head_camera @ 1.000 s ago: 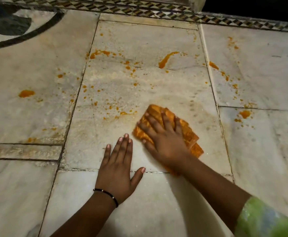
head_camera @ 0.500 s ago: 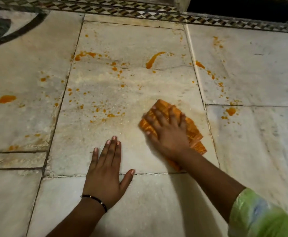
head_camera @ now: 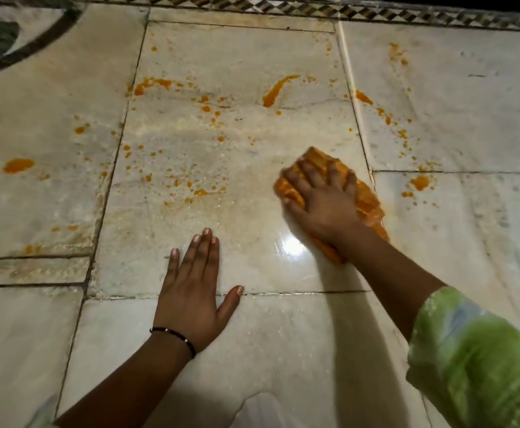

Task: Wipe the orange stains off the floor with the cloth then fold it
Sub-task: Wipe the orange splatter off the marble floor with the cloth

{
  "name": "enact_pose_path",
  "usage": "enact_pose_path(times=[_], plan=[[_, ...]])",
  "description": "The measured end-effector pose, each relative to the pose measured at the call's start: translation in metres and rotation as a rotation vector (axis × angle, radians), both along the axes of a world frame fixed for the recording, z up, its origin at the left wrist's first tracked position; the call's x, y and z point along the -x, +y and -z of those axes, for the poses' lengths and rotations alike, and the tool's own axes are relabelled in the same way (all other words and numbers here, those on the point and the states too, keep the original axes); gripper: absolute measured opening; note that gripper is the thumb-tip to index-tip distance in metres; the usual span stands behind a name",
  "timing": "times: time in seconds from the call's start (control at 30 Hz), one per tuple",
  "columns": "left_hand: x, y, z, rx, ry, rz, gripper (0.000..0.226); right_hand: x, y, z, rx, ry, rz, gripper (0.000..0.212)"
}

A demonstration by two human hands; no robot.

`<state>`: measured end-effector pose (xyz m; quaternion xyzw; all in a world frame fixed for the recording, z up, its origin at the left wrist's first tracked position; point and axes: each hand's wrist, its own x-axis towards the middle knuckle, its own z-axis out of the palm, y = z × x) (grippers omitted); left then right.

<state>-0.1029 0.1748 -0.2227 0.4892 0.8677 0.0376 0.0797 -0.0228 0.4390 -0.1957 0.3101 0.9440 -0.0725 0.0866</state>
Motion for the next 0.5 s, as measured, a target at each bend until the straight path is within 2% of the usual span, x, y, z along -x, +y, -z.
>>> enact_pose_path(times=[0.1, 0.17, 0.27, 0.37, 0.5], plan=[[0.001, 0.000, -0.002, 0.025, -0.029, 0.020, 0.080, 0.005, -0.057, -0.002, 0.001, 0.029, -0.266, 0.060], [0.008, -0.004, -0.005, 0.036, -0.068, 0.069, 0.082, -0.030, -0.088, -0.001, -0.010, 0.051, -0.413, 0.057], [0.044, -0.023, -0.026, 0.086, -0.090, 0.206, 0.091, -0.095, -0.089, -0.002, -0.005, -0.034, -0.555, 0.061], [0.098, -0.058, -0.070, 0.092, 0.096, 0.363, 0.093, -0.110, -0.047, -0.015, -0.009, -0.173, -0.520, 0.069], [0.156, -0.128, -0.115, 0.218, 0.277, 0.452, 0.078, -0.044, -0.019, -0.026, 0.070, -0.409, -0.377, 0.083]])
